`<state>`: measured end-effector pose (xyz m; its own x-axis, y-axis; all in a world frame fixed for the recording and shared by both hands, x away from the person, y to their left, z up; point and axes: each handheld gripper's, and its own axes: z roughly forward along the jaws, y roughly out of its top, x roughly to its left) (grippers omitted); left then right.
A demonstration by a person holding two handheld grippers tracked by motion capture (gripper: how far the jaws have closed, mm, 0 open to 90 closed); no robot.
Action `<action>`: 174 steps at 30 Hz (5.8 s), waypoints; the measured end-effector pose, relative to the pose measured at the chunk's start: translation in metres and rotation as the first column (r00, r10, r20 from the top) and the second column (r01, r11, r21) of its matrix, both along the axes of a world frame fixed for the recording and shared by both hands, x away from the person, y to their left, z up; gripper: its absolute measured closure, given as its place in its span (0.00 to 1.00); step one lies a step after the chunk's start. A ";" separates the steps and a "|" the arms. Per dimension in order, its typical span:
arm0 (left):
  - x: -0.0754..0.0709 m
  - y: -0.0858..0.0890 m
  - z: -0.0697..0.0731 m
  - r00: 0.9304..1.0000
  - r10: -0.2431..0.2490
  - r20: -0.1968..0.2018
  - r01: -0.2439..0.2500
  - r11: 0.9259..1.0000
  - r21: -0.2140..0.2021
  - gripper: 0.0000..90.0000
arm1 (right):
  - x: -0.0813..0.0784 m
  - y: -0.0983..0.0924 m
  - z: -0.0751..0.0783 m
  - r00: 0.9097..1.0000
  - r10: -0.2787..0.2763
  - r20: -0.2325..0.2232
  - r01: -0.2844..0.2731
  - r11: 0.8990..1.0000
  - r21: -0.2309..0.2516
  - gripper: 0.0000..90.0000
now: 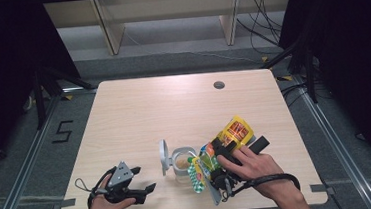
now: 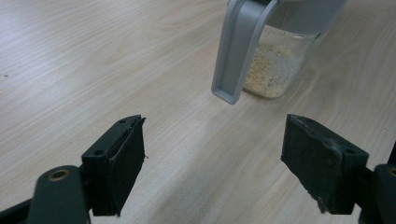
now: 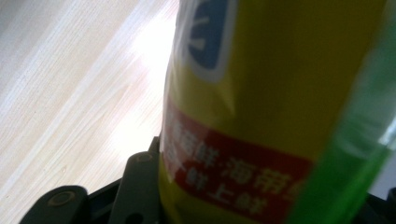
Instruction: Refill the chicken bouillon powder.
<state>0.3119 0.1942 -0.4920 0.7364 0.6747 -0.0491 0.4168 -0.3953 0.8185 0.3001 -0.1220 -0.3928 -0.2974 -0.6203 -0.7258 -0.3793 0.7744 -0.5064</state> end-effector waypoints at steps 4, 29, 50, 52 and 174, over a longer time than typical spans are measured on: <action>0.000 0.000 0.000 1.000 0.000 -0.001 0.000 1.000 0.005 0.23 | -0.001 0.001 0.000 1.000 -0.002 -0.004 0.002 1.000 -0.001 0.67; 0.001 0.002 0.003 0.999 -0.032 0.007 0.032 0.999 0.031 0.23 | -0.001 0.001 0.000 1.000 0.007 -0.003 -0.007 1.000 0.003 0.67; 0.001 0.000 0.001 1.000 -0.018 0.010 0.018 1.000 0.000 0.22 | -0.001 0.000 0.001 1.000 0.006 0.006 -0.006 1.000 0.004 0.68; 0.001 0.002 0.002 0.999 -0.032 0.011 0.031 0.999 0.024 0.22 | -0.002 0.000 0.001 1.000 0.007 0.001 -0.007 1.000 0.004 0.67; 0.001 -0.001 0.001 1.000 -0.018 0.008 0.018 1.000 0.003 0.22 | -0.001 -0.002 0.001 1.000 0.003 -0.003 -0.003 1.000 0.015 0.68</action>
<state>0.3132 0.1935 -0.4911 0.7489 0.6614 -0.0411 0.4028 -0.4050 0.8208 0.2987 -0.1241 -0.3920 -0.2978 -0.6105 -0.7339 -0.3834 0.7806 -0.4937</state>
